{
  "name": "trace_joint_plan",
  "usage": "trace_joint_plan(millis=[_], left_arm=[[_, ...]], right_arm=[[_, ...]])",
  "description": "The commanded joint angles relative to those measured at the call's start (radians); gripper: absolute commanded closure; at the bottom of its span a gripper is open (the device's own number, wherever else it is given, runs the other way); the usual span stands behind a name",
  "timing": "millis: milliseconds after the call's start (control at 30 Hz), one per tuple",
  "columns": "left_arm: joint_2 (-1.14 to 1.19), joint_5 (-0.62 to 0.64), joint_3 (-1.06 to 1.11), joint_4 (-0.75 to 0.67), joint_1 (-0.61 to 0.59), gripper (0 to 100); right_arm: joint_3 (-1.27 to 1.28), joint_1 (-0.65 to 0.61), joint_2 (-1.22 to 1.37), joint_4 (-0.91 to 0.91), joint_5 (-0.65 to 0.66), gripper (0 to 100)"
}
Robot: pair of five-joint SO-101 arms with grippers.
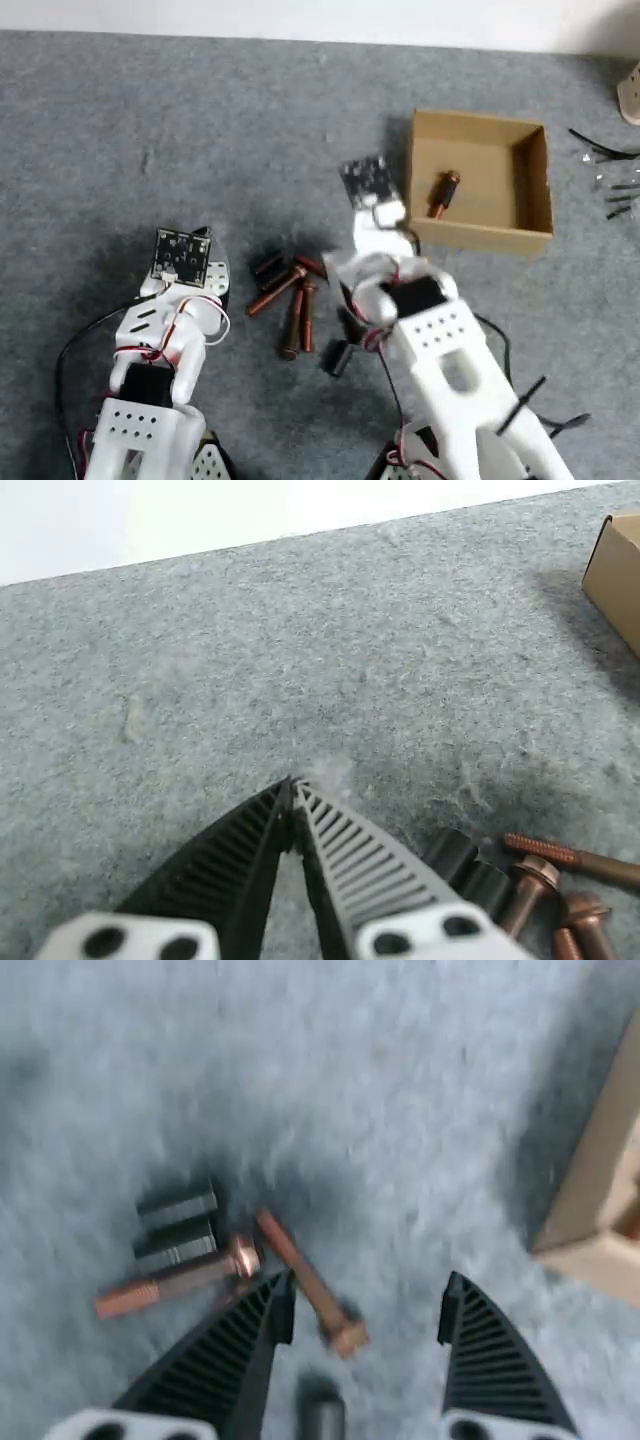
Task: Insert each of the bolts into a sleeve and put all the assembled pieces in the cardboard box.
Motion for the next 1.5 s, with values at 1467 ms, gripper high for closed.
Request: trace_joint_plan(millis=[1467], left_arm=[[0.001,-0.008,-0.004,-0.034,-0.007,99]], right_arm=[[0.196,-0.073,0.311,-0.050,0.146,96.0]])
